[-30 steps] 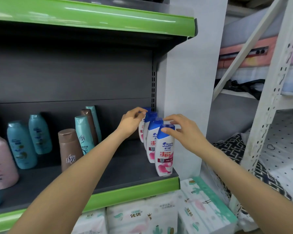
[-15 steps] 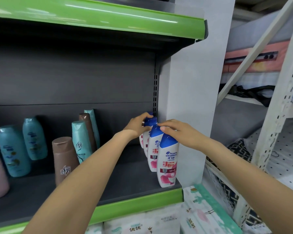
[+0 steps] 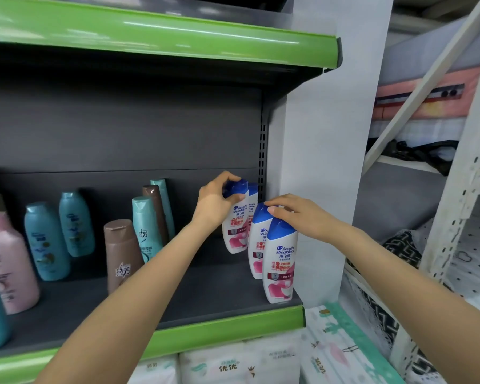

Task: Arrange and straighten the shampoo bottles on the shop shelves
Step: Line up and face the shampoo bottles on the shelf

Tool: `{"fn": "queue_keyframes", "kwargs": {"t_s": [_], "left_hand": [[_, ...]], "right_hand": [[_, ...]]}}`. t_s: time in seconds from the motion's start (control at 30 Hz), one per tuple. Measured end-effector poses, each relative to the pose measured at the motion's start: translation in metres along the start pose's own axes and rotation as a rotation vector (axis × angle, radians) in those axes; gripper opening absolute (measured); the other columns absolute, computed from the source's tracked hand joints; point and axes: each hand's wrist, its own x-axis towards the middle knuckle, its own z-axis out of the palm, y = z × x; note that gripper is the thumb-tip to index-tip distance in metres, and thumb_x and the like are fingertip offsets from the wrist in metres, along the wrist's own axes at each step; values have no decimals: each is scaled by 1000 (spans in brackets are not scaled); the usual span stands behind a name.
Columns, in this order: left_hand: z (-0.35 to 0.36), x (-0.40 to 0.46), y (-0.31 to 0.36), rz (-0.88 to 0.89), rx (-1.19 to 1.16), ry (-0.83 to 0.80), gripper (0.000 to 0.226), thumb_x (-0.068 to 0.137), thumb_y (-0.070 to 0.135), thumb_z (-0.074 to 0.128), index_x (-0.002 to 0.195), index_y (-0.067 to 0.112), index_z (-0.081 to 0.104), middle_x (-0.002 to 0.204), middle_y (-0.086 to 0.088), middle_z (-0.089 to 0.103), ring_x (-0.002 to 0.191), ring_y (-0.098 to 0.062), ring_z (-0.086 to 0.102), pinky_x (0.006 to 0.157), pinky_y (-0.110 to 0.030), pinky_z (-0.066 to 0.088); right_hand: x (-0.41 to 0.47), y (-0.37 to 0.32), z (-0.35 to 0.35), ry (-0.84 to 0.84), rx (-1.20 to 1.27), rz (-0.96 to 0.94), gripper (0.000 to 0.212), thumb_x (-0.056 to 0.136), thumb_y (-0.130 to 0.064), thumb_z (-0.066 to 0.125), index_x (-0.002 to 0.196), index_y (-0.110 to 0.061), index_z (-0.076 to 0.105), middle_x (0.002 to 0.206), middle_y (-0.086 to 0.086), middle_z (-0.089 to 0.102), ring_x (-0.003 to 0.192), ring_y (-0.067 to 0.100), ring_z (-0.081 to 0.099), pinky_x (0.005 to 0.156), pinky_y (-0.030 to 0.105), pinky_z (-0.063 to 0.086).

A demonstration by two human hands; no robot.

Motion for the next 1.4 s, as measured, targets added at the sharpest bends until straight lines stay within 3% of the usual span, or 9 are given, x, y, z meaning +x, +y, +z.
{"fn": "queue_keyframes", "kwargs": {"t_s": [0.3, 0.43, 0.53, 0.7, 0.8, 0.9, 1.07, 1.27, 1.4], "left_hand": [[-41, -29, 29, 95, 33, 1, 30, 82, 16, 69, 110, 19, 60, 103, 10, 60, 95, -6, 57, 79, -12, 45], [-61, -42, 41, 101, 0, 19, 27, 82, 17, 70, 105, 25, 59, 102, 10, 63, 93, 2, 58, 77, -10, 46], [-73, -58, 45, 61, -79, 47, 24, 83, 17, 69, 101, 26, 56, 100, 8, 63, 94, -7, 61, 76, -22, 52], [-86, -90, 50, -87, -350, 49, 19, 85, 11, 66, 98, 21, 57, 98, -3, 65, 94, -21, 66, 70, -35, 59], [-95, -103, 55, -126, -472, 33, 20, 85, 8, 64, 102, 15, 55, 96, -4, 66, 91, -18, 67, 68, -32, 57], [-104, -111, 60, -138, -517, 18, 22, 86, 5, 62, 106, 12, 53, 97, -2, 65, 84, -7, 67, 63, -23, 55], [-115, -122, 55, -205, -445, 4, 24, 86, 9, 64, 107, 16, 56, 103, -4, 64, 94, -14, 64, 80, -32, 57], [-116, -129, 52, -420, -325, -108, 41, 84, 29, 65, 120, 9, 58, 110, -15, 63, 86, -23, 70, 78, -34, 58], [-122, -140, 53, -379, -473, -90, 33, 83, 14, 67, 114, 7, 62, 114, -16, 62, 96, -22, 67, 76, -30, 58]], "right_hand": [[-7, -32, -5, 203, -191, -214, 28, 96, -21, 51, 121, -17, 61, 127, 0, 57, 111, 16, 54, 86, 18, 35], [-19, -55, 8, 187, -146, -245, 38, 95, -24, 52, 132, -19, 52, 134, -2, 52, 118, 16, 51, 96, 23, 38], [-36, -67, 23, 157, -37, -230, 47, 94, -23, 54, 140, -19, 43, 138, -1, 50, 125, 14, 48, 105, 33, 40], [-59, -65, 54, 34, 188, -188, 45, 90, -20, 62, 132, -25, 48, 119, -9, 62, 99, -1, 58, 83, 16, 50], [-65, -56, 68, -42, 301, -122, 42, 83, -23, 70, 121, -18, 57, 113, -5, 68, 98, 8, 65, 89, 36, 54], [-68, -57, 68, 23, 356, -92, 43, 76, -23, 77, 115, -15, 61, 106, -5, 70, 94, 8, 67, 87, 38, 55], [-81, -60, 66, 317, 101, -114, 39, 73, -27, 77, 109, -29, 63, 99, -12, 67, 87, 11, 62, 78, 35, 52], [-93, -60, 72, 603, -363, -318, 40, 71, -25, 79, 108, -25, 64, 95, -4, 59, 90, 20, 55, 61, 25, 38], [-98, -62, 70, 585, -341, -320, 46, 70, -24, 80, 112, -22, 62, 103, -3, 57, 93, 20, 54, 65, 27, 40]]}}
